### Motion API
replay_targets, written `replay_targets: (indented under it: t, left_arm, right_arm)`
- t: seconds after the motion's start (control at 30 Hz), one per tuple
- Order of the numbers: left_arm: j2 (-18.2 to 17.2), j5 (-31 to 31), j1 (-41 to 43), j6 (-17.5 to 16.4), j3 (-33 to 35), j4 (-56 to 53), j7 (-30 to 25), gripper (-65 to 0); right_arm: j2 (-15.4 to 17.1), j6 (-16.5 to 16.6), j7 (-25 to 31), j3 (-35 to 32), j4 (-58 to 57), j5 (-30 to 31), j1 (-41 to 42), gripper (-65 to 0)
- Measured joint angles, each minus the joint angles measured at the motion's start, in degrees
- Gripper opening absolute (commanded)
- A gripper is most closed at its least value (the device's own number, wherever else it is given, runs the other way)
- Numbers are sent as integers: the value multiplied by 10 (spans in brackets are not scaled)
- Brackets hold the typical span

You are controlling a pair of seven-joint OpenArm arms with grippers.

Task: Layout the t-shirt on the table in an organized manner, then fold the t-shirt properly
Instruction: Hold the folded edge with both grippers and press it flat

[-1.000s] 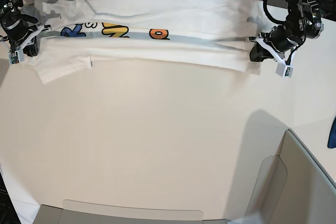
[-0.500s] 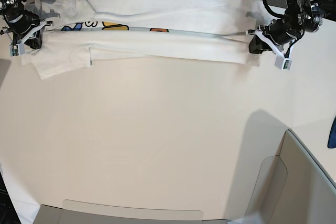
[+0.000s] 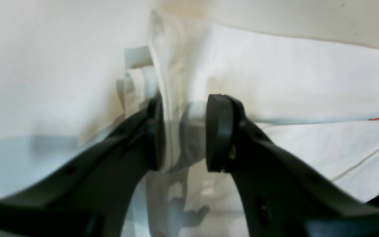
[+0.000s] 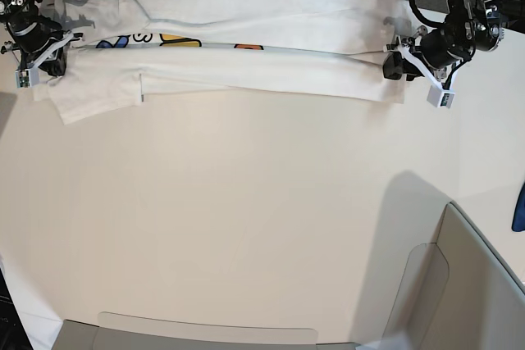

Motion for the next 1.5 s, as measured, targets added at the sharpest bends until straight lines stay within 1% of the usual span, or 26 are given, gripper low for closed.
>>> replay_targets:
  t: [0.07,0.13,0.2,0.27,0.33,0.5,0.57,0.7,0.8,0.9,1.03,1.27,1.37,1.5]
  left_arm:
    - [0,0,0,0,0,0,0,-451]
    - [0,0,-1,0,0,0,0,-451]
    - [0,0,-1,0,0,0,0,-451]
    - [0,0,-1,0,0,0,0,-451]
    - [0,0,-1,0,0,0,0,-451]
    - [0,0,-2,0,0,0,0,-451]
    - [0,0,-1,0,0,0,0,-451]
    - [13,2,-2,0,0,0,0,-451]
    - [12,2,-2,0,0,0,0,-451]
    - [11,2,-2,0,0,0,0,-451]
    - [11,2,-2,0,0,0,0,-451]
    - [12,2,-3,0,0,0,0,-451]
    - [12,2,-3,0,0,0,0,-451]
    - [18,2,-3,0,0,0,0,-451]
  right_arm:
    - [-1,0,-31,0,14,-1,2,-556]
    - [-3,0,-44,0,24,-5,2,-489]
    - [-3,0,-49,-1,30,-9,1,-443]
    - [-7,1,-56,0,38,-13,2,-417]
    - [-11,2,-67,-1,46,-13,8,-413]
    - [-14,2,-70,4,59,-12,18,-413]
    - [-19,2,-69,26,68,-11,24,-413]
    - [-46,2,-69,76,87,-10,53,-414]
    - [-63,2,-74,113,95,-15,86,-414]
    - [-74,2,-133,128,92,-17,137,-413]
    - [-82,2,-180,127,49,-12,205,-413]
    - [-82,2,-237,127,-87,-20,287,-413]
    - [-79,0,-224,127,-122,-7,292,-413]
    - [-74,0,-218,127,-136,5,292,-418]
